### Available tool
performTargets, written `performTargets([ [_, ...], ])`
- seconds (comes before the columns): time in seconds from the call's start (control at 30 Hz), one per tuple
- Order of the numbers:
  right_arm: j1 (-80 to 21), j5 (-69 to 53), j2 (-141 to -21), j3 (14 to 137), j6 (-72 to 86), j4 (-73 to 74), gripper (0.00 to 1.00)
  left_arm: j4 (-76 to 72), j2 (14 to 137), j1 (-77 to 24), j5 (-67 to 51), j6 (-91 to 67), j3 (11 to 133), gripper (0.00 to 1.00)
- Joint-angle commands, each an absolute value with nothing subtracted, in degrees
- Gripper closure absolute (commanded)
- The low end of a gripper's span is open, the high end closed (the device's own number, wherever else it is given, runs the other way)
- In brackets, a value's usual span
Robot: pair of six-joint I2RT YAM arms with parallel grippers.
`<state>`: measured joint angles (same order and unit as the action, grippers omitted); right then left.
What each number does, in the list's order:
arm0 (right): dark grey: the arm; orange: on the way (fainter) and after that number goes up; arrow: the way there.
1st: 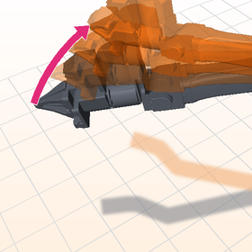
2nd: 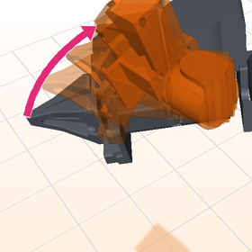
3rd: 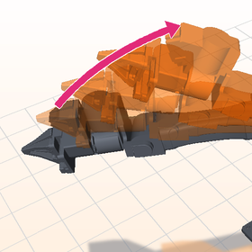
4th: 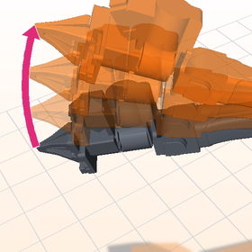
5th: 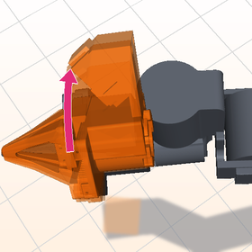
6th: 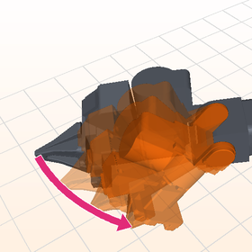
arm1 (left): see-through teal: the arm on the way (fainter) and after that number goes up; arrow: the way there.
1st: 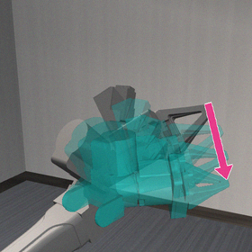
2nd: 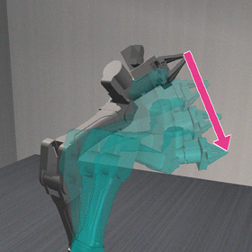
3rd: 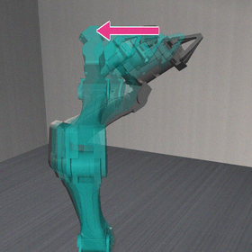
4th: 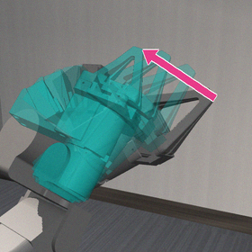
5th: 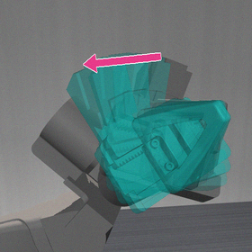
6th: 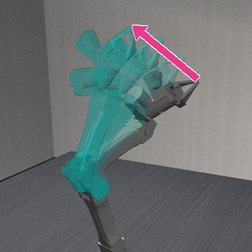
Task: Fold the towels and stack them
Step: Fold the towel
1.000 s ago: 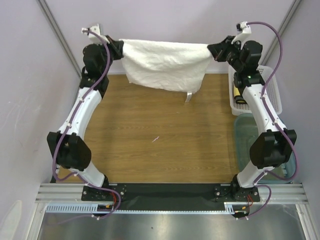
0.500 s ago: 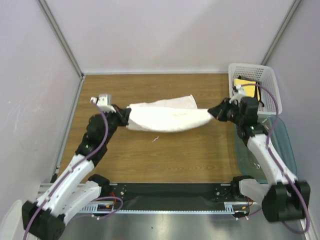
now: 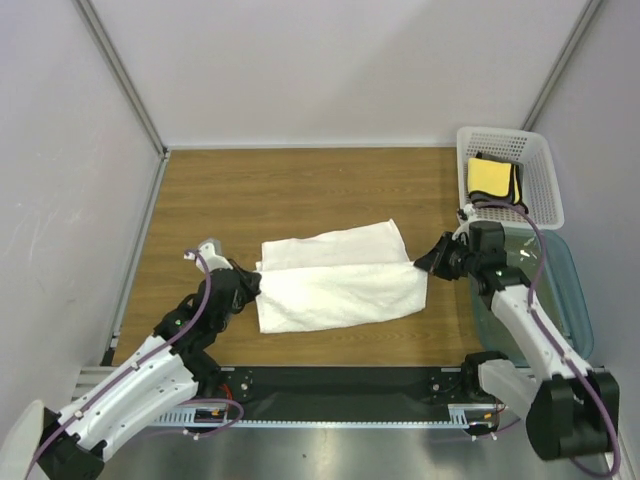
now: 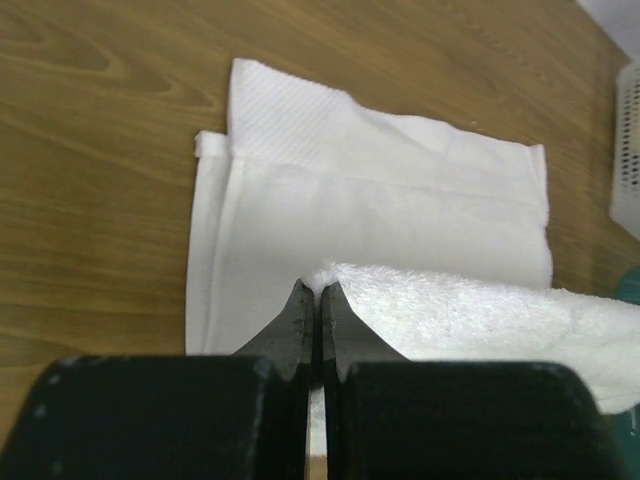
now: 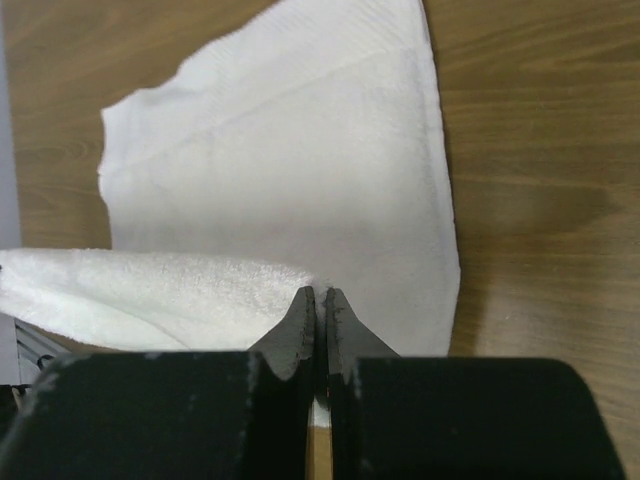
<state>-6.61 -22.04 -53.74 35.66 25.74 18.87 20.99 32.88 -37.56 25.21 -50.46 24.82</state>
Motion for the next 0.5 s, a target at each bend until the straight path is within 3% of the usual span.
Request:
performTargets([
  [0.0,-6.8,-21.0,-60.4,39.5,23.2,14.1,1.0,20.4,33.5,-37.8,32.1,-55.7,22.6,1.0],
  [0.23,-6.7,-22.9,-70.1,46.8,21.0,9.0,1.0,14.8,39.0,-37.5,38.8,-49.9,25.7,1.0],
  [0.47,-6.5,-20.0,-73.9,48.6,18.8,6.3,1.0,3.6,46.0,-31.6,33.9,-42.5,25.8,1.0],
])
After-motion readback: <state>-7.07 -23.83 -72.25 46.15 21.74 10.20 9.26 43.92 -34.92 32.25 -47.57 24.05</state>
